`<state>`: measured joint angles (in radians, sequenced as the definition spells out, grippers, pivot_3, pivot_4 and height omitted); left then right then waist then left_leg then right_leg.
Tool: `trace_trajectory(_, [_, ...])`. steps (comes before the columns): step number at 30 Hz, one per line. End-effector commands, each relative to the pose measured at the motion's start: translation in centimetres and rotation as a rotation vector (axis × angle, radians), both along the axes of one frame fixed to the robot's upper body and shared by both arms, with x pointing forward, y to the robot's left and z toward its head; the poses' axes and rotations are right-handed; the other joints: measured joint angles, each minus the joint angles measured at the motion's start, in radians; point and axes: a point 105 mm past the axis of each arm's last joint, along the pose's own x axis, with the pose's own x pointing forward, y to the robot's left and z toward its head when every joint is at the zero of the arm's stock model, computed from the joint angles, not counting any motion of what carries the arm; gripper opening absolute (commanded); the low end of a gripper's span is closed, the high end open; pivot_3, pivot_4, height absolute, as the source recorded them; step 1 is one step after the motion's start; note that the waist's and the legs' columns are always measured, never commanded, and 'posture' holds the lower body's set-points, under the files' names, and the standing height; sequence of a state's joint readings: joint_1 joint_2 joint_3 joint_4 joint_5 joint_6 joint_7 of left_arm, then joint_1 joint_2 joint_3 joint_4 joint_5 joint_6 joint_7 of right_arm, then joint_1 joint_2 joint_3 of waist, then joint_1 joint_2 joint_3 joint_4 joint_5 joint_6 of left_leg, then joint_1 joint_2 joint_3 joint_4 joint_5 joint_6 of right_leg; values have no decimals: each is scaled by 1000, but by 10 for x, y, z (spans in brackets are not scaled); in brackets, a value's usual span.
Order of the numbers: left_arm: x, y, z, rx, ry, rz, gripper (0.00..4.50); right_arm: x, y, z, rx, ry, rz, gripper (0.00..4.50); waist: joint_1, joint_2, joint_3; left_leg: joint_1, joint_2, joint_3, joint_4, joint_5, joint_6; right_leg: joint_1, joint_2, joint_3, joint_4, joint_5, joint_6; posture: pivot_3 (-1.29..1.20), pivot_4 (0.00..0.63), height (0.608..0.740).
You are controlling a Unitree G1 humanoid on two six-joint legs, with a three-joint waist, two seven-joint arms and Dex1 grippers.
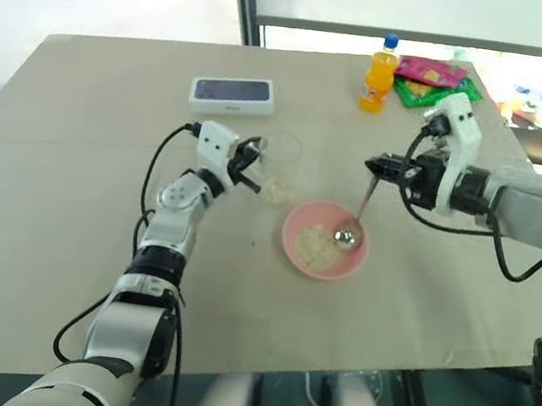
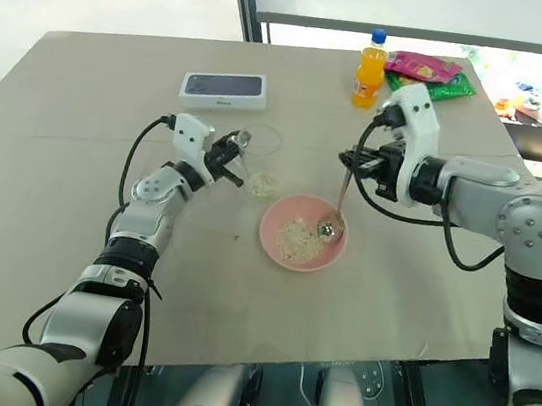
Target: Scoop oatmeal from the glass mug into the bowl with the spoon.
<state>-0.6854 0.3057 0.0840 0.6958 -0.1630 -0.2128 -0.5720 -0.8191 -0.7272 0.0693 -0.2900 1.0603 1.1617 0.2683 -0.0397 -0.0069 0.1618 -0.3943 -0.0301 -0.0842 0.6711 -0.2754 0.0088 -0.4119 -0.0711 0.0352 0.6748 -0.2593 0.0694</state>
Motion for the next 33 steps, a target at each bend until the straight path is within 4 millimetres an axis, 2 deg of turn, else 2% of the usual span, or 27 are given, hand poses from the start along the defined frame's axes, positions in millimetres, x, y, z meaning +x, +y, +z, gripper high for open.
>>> trace_trajectory(1, [-7,-2,-43,73,137,-13,44,-8,11,20,-53,-164,116,0,0,0,0,0,0,0,0,0,0,0,0,0,0,0,0,0,150,740])
trace_trajectory(3, [-7,-2,-44,73,137,-13,44,-8,11,20,-89,-196,134,0,1,0,0,0,0,-1,0,0,0,0,0,-1,-1,0,0,0,150,740])
trace_trajectory(6, [-7,-3,-44,71,138,-13,44,-7,15,24,-54,-194,151,0,3,0,0,0,0,-1,0,0,0,1,0,-2,-1,0,0,0,150,740])
trace_trajectory(11, [-7,-4,-45,63,144,-16,44,-6,15,35,114,-92,144,0,6,0,0,0,0,-2,0,0,0,1,-1,-2,-1,0,0,0,150,740])
trace_trajectory(13, [-8,-5,-45,60,147,-19,44,-4,11,45,247,-7,141,0,8,-1,0,0,0,-2,0,0,0,1,-1,-2,-1,0,0,0,150,740])
trace_trajectory(18, [-9,-9,-48,37,161,-33,44,22,-8,82,530,73,29,0,11,0,0,0,0,-2,0,0,0,1,-1,-2,-1,0,0,0,150,740])
trace_trajectory(22, [-11,-12,-48,-4,179,-47,44,35,-4,114,725,100,-1,0,8,0,-1,0,0,-1,-1,0,0,0,-1,-1,-1,0,0,0,150,740])
trace_trajectory(28, [-17,-24,-46,-44,189,-106,44,56,14,99,709,127,-92,0,13,1,-1,-1,-1,-1,-1,0,0,0,-2,-2,-3,0,0,0,150,740])
trace_trajectory(33, [-17,-26,-35,-63,168,-111,44,63,30,80,555,61,-107,0,12,1,-1,-1,-1,-2,-1,0,0,0,-1,-2,-2,0,0,0,150,740])
